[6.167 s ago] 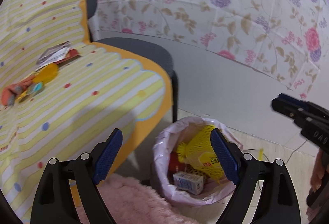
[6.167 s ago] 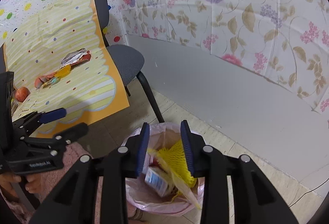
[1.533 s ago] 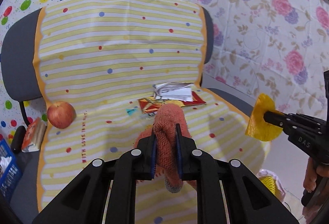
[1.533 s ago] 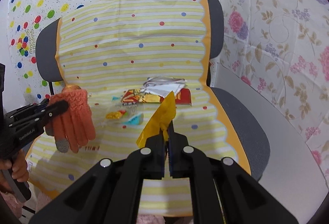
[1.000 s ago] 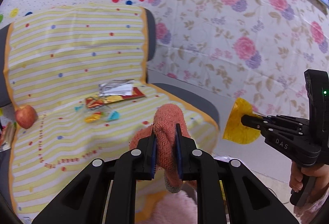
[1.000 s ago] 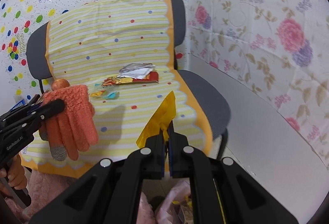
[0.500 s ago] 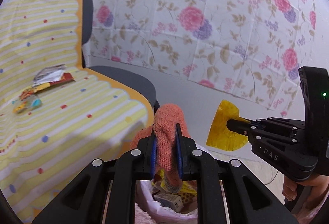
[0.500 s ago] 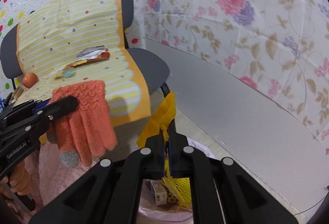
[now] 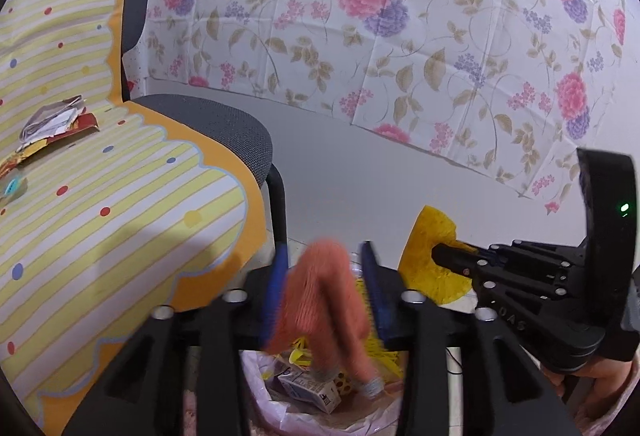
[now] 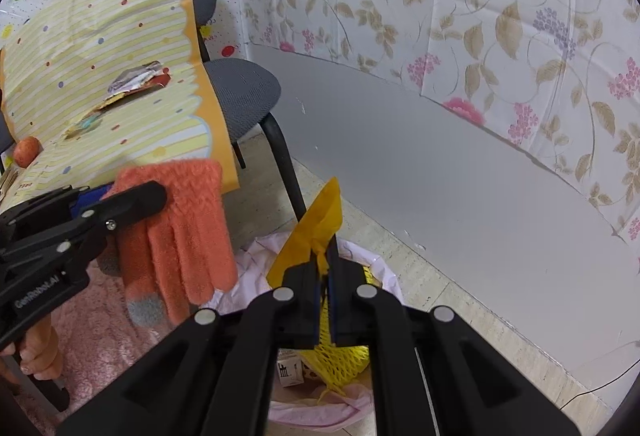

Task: Collect trash
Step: 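Carry the glove and yellow disc over the pink bin and release both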

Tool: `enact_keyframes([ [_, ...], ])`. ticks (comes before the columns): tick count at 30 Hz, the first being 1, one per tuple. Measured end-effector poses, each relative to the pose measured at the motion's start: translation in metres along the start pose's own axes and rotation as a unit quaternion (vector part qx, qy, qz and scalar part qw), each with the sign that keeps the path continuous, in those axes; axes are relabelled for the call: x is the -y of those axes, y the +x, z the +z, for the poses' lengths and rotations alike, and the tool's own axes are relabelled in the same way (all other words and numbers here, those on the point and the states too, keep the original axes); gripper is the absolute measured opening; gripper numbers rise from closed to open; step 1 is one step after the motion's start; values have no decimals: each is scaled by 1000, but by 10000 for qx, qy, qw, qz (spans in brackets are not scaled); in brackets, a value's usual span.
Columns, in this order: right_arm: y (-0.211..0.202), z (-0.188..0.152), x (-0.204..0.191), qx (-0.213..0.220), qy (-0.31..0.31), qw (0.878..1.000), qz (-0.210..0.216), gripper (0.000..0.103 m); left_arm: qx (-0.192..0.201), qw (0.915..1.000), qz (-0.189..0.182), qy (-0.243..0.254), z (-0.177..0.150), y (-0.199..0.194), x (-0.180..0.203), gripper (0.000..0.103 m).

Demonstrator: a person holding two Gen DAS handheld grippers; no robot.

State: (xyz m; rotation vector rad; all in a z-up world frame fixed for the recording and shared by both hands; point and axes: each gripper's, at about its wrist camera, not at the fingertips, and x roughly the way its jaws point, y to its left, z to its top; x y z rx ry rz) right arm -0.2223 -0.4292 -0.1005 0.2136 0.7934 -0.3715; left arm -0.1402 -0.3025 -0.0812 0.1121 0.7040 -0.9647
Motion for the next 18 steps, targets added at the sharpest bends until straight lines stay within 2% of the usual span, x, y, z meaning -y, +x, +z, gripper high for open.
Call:
enact_keyframes([
  [4, 12, -1, 2, -147, 44, 9999, 52, 5, 82, 9999, 78, -109, 6, -11, -6, 61],
  [6, 16, -1, 1, -214, 33, 9998, 45, 22, 166, 9995, 163, -202, 10, -22, -13, 62],
  [7, 15, 0, 0, -205, 29, 9998, 52, 37, 203, 9992, 262, -242, 12, -29, -17, 62],
  [8, 14, 0, -1, -183, 20, 9998, 54, 39, 244, 9985, 392, -277, 13, -36, -22, 62],
  [14, -19, 18, -2, 265, 101, 9995, 105, 39, 357, 9945, 862, -478, 13, -78, -46, 62],
  [18, -51, 32, -14, 632, 61, 9977, 248, 39, 438, 9888, 1337, -505, 9, -110, -62, 62],
])
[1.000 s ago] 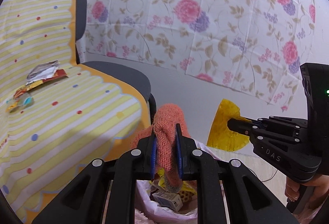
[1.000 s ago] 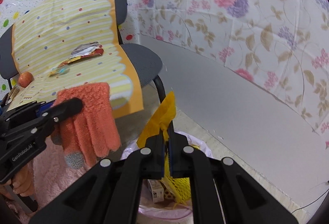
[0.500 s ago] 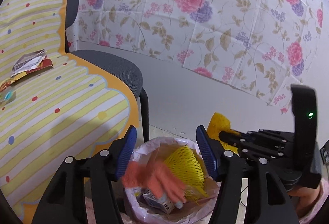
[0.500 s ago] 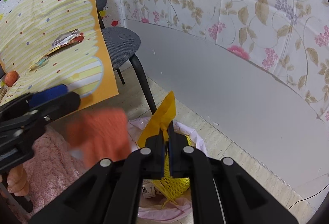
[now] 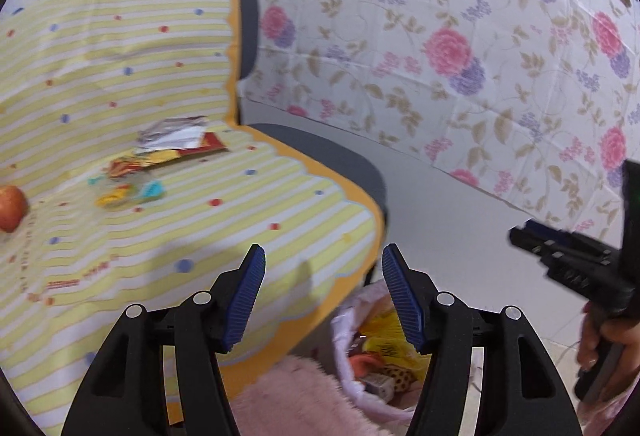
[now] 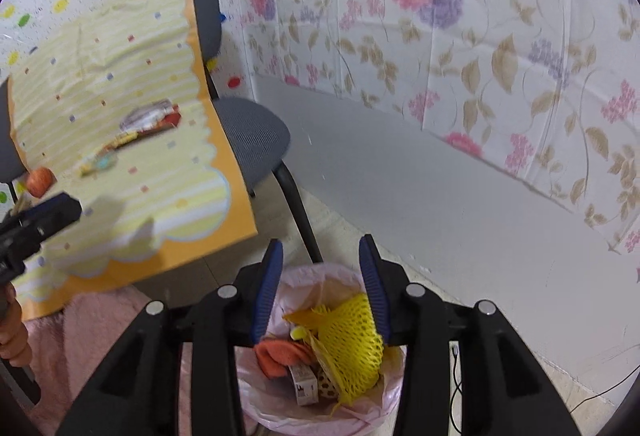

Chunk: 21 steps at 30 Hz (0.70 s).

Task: Collect trash
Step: 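Carry the glove and yellow disc over the pink bin and release both, then move both tools back over the chair seat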

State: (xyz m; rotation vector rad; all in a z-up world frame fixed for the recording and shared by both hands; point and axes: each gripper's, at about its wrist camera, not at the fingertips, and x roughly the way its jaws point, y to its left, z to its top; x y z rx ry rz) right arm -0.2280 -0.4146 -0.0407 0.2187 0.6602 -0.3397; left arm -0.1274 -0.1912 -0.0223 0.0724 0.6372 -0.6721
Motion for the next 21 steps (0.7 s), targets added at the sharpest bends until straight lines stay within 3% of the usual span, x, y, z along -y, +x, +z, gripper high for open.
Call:
enact_keyframes([
  [1, -6, 3, -5, 80, -31, 9999, 92, 39, 50, 9999, 158, -31, -1, -7, -7, 63],
  [3, -12, 8, -13, 160, -73, 9995, 254, 39, 87, 9985, 534, -88, -5, -17, -20, 78],
  [13, -4, 24, -69, 143, -432, 9963, 727, 39, 122, 9825, 1696, -760, -25, -56, -101, 78],
  [21, 7, 43, -113, 196, -792, 9903, 1125, 39, 123, 9675, 2311, -1021, -24, -66, -136, 78],
])
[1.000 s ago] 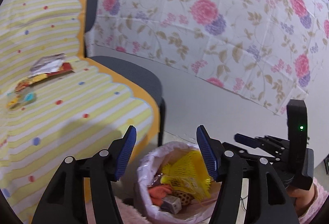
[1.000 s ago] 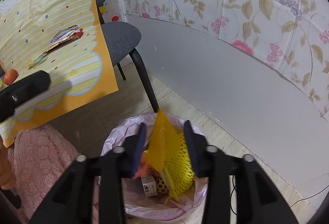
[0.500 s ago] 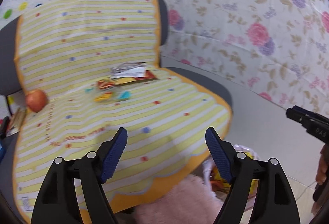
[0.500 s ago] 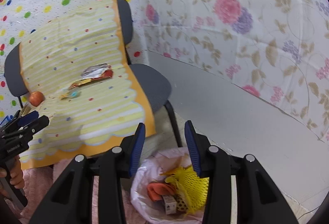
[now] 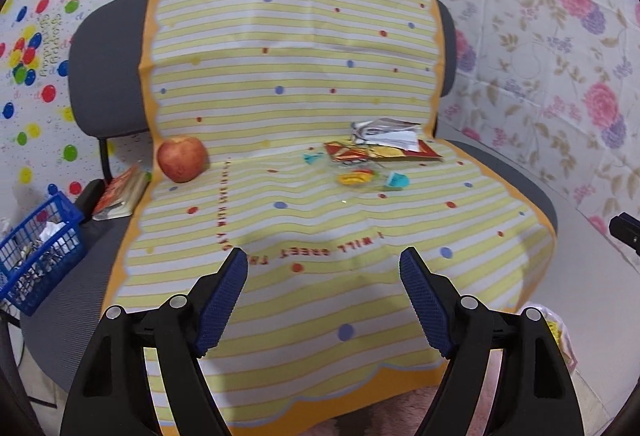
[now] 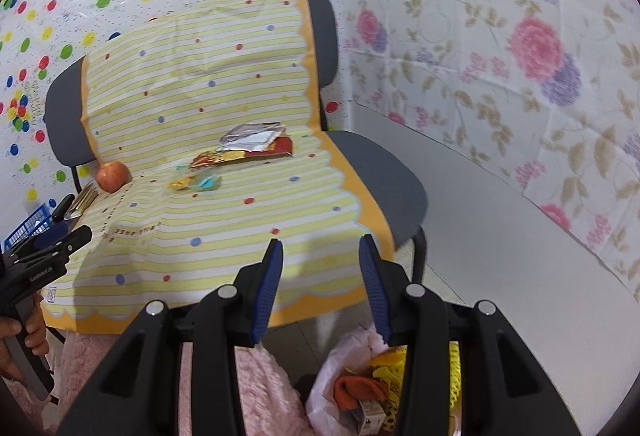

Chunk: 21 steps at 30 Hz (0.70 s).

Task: Collect trash
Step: 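Move both tools back over the chair seat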

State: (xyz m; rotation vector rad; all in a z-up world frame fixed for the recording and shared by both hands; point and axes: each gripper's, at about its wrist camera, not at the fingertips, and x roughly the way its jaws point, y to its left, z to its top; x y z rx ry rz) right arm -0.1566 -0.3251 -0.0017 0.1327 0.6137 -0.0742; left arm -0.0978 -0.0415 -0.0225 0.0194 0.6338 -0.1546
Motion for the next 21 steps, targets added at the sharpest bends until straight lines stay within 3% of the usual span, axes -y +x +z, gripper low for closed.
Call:
enact_keyframes([
  [6, 20, 19, -21, -11, -154, 9995, 266, 39, -100, 9998, 195, -11, 3, 6, -13, 79],
  [16, 49, 48, -33, -89, -144, 9986, 510, 39, -276, 9993, 138, 194, 24, 39, -2, 79],
  [17, 52, 51, -32, -96, -133, 9985, 515, 39, -316, 9991, 131, 236, 27, 44, 1, 80],
  [18, 53, 53, -32, -95, -128, 9985, 516, 39, -363, 9989, 107, 284, 30, 49, 4, 87],
  [21, 62, 61, -29, -101, -78, 9985, 527, 39, -412, 9981, 32, 465, 37, 64, 13, 87],
])
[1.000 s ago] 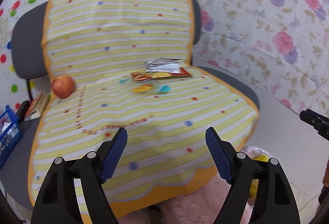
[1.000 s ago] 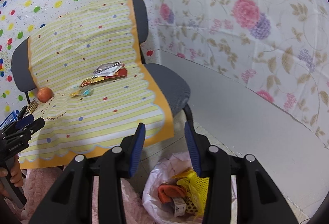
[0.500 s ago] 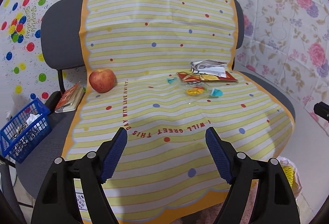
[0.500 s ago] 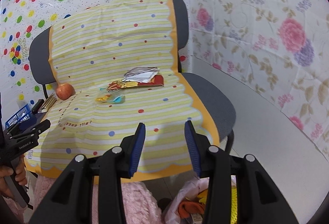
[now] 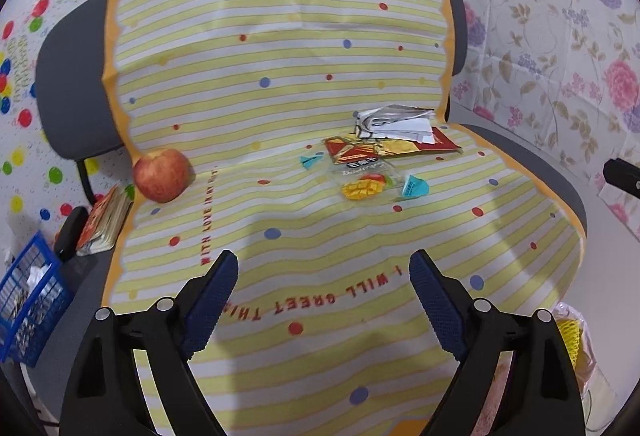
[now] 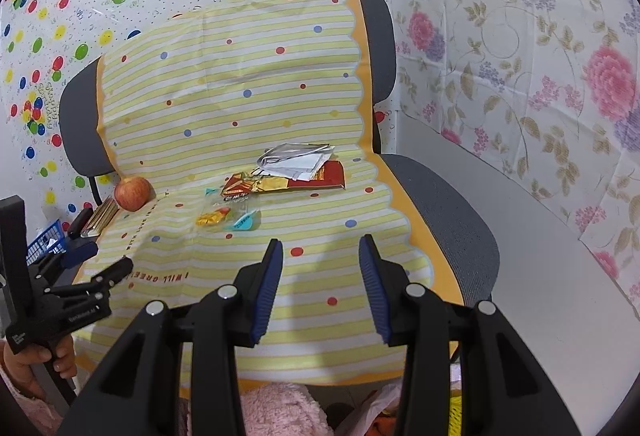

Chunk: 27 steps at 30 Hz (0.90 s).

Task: Collect trash
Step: 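Move both tools back over the chair seat, then grasp the clear dried mango packet with the left tool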

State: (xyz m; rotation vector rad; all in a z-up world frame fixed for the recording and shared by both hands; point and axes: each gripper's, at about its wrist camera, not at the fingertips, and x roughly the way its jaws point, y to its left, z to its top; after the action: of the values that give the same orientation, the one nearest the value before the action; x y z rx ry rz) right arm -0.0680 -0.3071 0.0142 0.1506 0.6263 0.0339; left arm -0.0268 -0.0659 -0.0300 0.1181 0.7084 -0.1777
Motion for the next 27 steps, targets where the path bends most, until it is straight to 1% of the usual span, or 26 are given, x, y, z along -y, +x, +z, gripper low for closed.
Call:
enact_keyframes([
  [5, 19, 10, 6, -84, 100, 9999, 23, 40, -206, 9991, 4, 363, 16, 34, 15, 87],
  [8, 31, 17, 10, -137, 124, 9998, 38, 42, -343, 9978, -47, 565, 27, 59, 25, 87],
  [11, 39, 22, 10, -166, 101, 9998, 31, 42, -444, 9958, -18, 803, 35, 80, 33, 87],
  [16, 52, 31, 16, -196, 153, 9997, 12, 42, -746, 9889, 217, 1263, 44, 117, 47, 81],
  [17, 54, 32, 17, -200, 153, 9997, 11, 42, -827, 9872, 257, 1339, 44, 124, 50, 77],
  [19, 57, 34, 18, -210, 146, 9997, 3, 42, -876, 9857, 242, 1421, 48, 133, 52, 77],
  [20, 58, 35, 18, -212, 142, 9997, 2, 42, -878, 9856, 229, 1430, 50, 136, 53, 73],
  [21, 59, 36, 18, -218, 135, 9997, -5, 42, -881, 9856, 191, 1430, 53, 139, 53, 64],
  [23, 61, 36, 19, -235, 140, 9996, -18, 42, -881, 9858, 164, 1419, 57, 142, 52, 51],
  [25, 64, 35, 20, -288, 172, 9994, -14, 42, -808, 9869, 158, 1386, 58, 138, 48, 41],
  [26, 65, 34, 20, -310, 187, 9993, -12, 42, -756, 9880, 139, 1340, 58, 134, 45, 27],
  [27, 66, 33, 20, -331, 199, 9993, -10, 42, -680, 9898, 47, 1253, 59, 127, 40, 17],
])
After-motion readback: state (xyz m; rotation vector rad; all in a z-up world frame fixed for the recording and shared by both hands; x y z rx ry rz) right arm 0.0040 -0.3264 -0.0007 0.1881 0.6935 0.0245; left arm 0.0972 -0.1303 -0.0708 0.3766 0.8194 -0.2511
